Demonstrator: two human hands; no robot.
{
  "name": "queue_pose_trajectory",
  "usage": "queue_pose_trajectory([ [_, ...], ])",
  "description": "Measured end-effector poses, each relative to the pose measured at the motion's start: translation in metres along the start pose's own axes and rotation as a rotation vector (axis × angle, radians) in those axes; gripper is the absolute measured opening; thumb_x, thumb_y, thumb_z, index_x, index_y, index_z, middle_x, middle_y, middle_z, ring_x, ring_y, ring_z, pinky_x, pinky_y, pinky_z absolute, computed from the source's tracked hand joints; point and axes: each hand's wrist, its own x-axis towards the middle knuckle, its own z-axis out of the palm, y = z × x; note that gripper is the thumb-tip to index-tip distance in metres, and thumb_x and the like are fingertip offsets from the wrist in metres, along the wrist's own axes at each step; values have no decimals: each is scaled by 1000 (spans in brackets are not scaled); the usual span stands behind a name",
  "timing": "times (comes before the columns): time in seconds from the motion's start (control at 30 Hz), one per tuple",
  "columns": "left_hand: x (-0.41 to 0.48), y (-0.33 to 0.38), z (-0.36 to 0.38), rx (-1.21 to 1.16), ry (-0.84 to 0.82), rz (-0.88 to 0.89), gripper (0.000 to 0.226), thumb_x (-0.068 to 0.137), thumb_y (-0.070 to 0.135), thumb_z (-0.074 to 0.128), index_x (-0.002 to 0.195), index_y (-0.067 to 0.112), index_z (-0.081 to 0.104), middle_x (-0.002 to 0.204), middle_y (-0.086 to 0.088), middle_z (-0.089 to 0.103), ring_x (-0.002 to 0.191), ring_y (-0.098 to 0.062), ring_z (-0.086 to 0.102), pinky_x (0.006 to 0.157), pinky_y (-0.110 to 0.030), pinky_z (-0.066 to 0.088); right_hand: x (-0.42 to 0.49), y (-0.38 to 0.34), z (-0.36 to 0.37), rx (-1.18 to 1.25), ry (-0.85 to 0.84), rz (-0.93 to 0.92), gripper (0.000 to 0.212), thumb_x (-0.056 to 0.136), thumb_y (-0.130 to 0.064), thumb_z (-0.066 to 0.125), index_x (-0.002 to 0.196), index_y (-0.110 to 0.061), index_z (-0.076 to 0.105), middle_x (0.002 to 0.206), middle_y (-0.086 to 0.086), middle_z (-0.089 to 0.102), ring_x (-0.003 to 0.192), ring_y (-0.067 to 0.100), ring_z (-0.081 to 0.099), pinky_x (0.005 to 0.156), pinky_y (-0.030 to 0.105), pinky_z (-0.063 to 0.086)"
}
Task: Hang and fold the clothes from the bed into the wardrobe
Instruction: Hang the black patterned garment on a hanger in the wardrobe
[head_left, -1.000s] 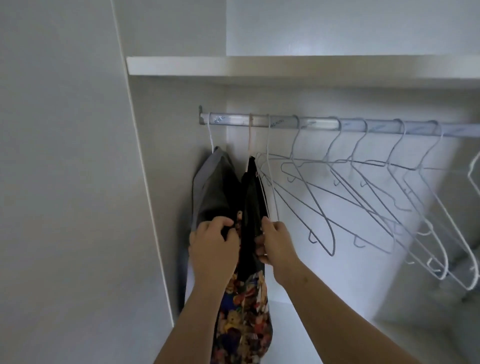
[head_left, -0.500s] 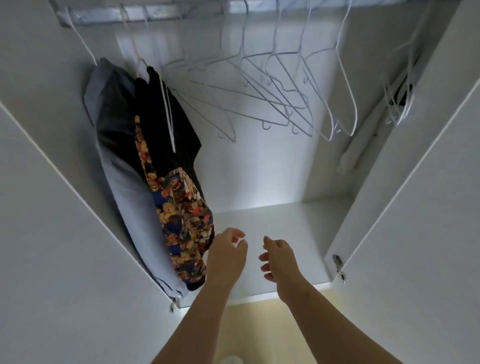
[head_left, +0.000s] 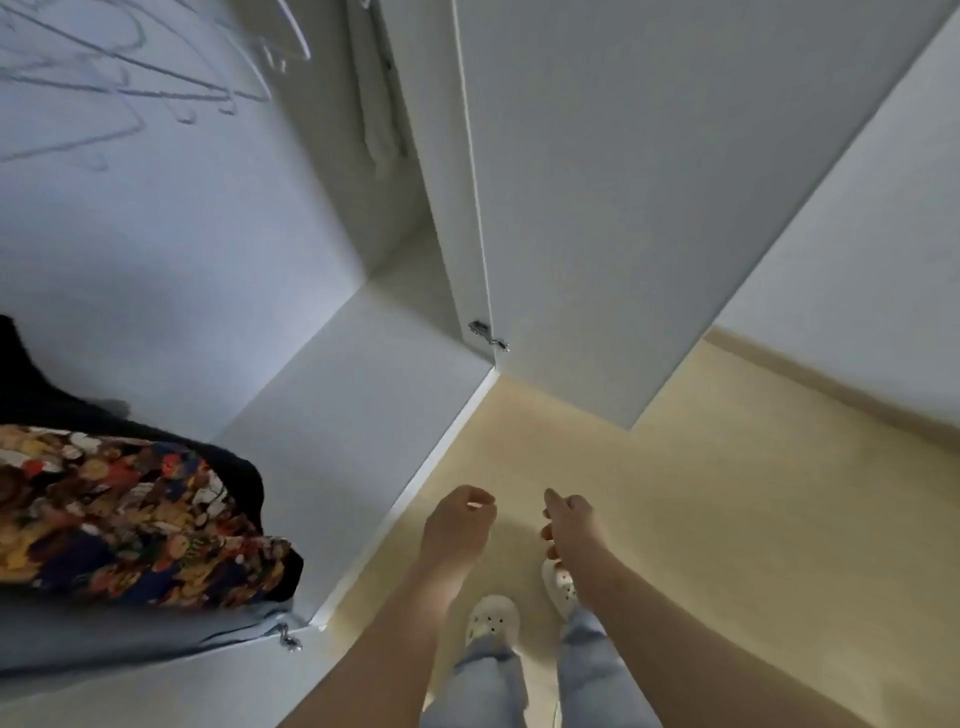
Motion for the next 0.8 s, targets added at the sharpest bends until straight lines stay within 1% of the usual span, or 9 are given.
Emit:
queue_pose_trajectory([
  [0.07,-2,-4,14,48,-100,34,11,88,21,51,92,25,59,93,3,62,87,-17,63,65,-23,41,-6,22,-9,47,74,68,25,96,-31,42,87,-8,49,65,3,50,48,16,43,44,20,32],
  [0.13,-5,-6,27,98,-176,41,11,88,21,51,90,26,60,87,3,64,82,-16,64,62,-23,42,-16,42,-18,116,121,132,28,97,-34,41,86,-9,50,66,3,50,49,15,44,46,21,35],
  [0.27,-23,-8,61,216,-345,61,12,89,22,50,84,27,59,83,3,64,76,-14,62,68,-25,44,-43,90,-42,363,240,214,29,98,-33,40,80,-12,49,69,4,50,51,16,43,49,24,33],
  [0.37,-39,-3,92,274,-387,96,11,89,20,52,82,25,59,78,2,62,71,-14,60,65,-23,42,-62,121,-65,521,318,237,28,98,-31,39,79,-12,48,70,5,49,51,16,41,50,23,31],
  [0.47,-59,10,135,320,-430,150,14,88,17,51,77,24,56,70,1,58,72,-19,57,66,-24,38,-78,146,-99,626,392,222,26,96,-29,41,78,-13,48,71,4,50,52,16,42,51,23,32],
  [0.53,-81,19,174,351,-485,182,17,88,15,50,74,23,55,65,2,55,68,-19,53,59,-24,37,-91,167,-133,691,439,216,24,96,-28,41,79,-13,48,71,4,50,52,16,43,51,22,32],
  [0.6,-104,29,213,380,-531,223,19,89,14,49,73,23,55,65,2,54,62,-16,51,53,-22,34,-103,187,-168,732,489,208,24,96,-28,41,79,-13,48,72,3,50,52,15,43,51,22,32],
  [0.7,-147,39,275,404,-598,280,20,91,15,49,73,23,54,66,4,54,57,-10,49,49,-20,33,-124,224,-228,774,580,197,25,97,-29,41,79,-13,48,71,3,50,52,15,43,50,22,32],
  [0.8,-201,38,340,434,-677,295,20,92,14,49,74,23,53,67,5,53,54,-7,48,46,-19,31,-151,274,-283,827,652,200,25,96,-29,42,80,-12,49,70,3,50,51,15,43,48,22,32],
])
